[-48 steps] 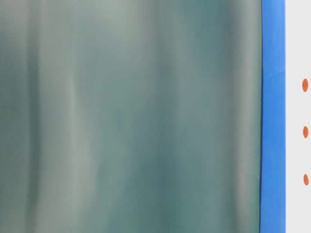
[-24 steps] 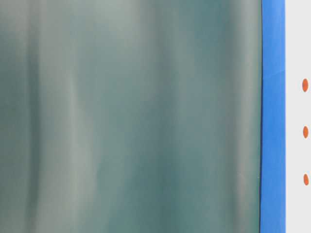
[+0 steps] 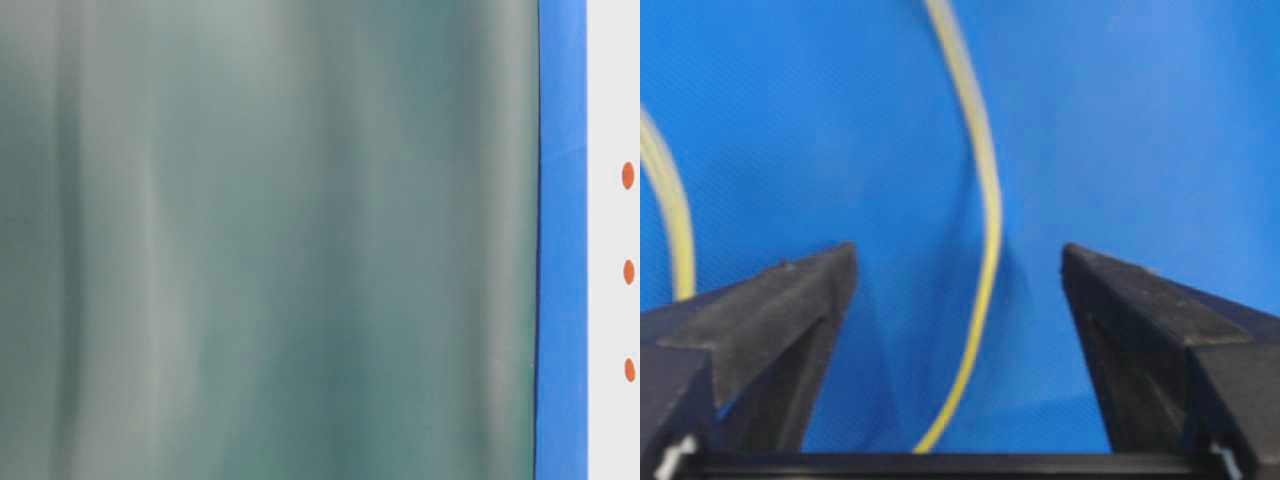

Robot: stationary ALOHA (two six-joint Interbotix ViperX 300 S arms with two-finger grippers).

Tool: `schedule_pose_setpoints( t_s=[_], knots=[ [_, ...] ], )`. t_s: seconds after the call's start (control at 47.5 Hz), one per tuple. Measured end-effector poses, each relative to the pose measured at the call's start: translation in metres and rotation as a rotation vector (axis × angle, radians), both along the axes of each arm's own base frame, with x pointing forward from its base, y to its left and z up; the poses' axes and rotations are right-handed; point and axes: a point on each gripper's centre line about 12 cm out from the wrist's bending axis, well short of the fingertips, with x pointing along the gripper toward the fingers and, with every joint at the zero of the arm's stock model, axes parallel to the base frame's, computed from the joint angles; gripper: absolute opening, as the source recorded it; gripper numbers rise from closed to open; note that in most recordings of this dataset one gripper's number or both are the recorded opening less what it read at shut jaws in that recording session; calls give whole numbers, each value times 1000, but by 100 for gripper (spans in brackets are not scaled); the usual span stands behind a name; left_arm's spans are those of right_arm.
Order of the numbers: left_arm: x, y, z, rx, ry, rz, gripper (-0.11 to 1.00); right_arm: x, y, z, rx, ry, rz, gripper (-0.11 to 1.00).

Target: Touch the tip of the soldering iron to the tip of the solder at the mark.

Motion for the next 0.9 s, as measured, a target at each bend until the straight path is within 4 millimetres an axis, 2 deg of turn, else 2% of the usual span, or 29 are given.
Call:
schedule_pose_setpoints(
  t_s=[0.063, 0.295, 0.4, 0.652, 0.821, 0.905],
  knots=[
    [-1, 1, 12, -7, -14, 0, 77, 0, -2, 12, 5, -16, 0, 86],
    [-13, 13, 67, -36, -92, 3, 77, -4, -17, 65, 2, -109, 14, 86],
    [-23, 26, 85, -22, -137, -3, 77, -10, -36, 94, -8, -170, -4, 86],
    [-49, 73, 126, 30, -348, 16, 77, -41, -90, 140, -40, -332, -112, 86],
    [-70, 101, 145, 64, -480, 67, 77, -71, -124, 160, -73, -444, -217, 86],
    [-81, 112, 150, 88, -532, 88, 77, -83, -138, 158, -92, -467, -270, 86]
  ],
)
